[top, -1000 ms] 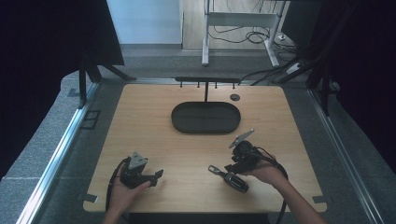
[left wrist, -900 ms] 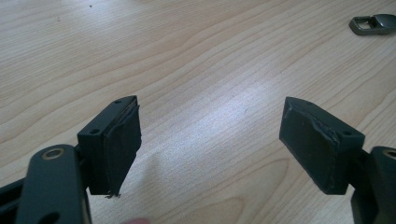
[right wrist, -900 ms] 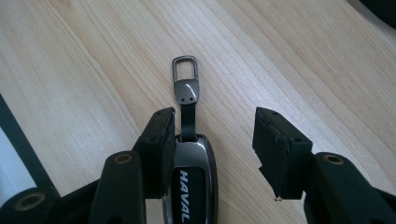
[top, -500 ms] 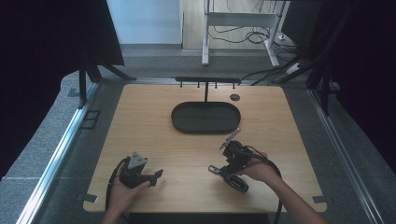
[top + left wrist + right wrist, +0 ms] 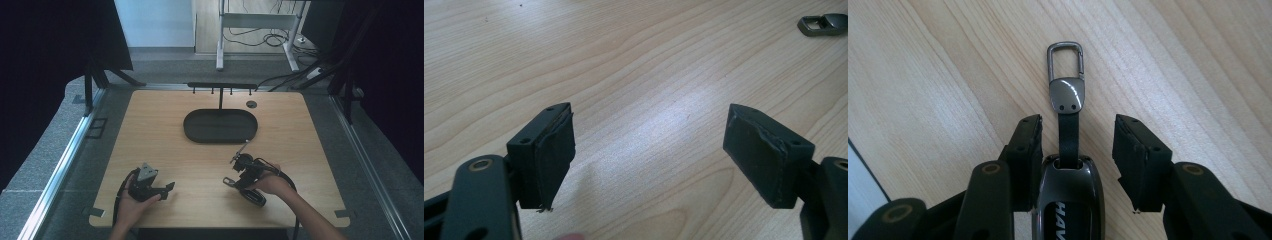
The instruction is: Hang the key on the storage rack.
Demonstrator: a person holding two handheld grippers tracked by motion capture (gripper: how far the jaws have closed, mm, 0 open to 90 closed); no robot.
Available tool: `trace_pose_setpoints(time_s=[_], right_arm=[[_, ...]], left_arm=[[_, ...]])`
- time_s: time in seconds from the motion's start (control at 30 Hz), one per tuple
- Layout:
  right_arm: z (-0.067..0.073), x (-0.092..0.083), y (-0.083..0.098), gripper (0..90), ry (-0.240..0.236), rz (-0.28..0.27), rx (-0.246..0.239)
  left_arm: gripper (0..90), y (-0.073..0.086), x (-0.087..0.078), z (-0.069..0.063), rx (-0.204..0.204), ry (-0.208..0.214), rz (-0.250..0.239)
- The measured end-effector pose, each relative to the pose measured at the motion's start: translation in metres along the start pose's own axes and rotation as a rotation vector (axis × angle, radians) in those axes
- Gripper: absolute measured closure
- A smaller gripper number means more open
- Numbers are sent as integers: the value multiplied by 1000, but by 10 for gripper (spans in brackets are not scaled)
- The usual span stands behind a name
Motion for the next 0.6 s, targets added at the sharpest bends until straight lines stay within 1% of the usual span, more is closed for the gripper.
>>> trace_pose_setpoints(time_s=[0.17,0.47,0.6], right_arm=[[0,5,0,557,-4,13,-2],[2,8,0,559,-7,19,-6],[2,10,1,561,-10,34,-14]], left_arm=[[211,0,0,1,-3,-1,2],[212,1,1,-1,1,2,6],[211,1,1,-1,0,1,10]])
Point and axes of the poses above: each handheld gripper's, and its own axes: x roughly forward along the jaws, y roughly out of its underside, z roughly to its left, the point moved 8 cm from there along x, roughly forward along the jaws, and after that the axes turned 3 degrees about -z, right-handed, at the moved point
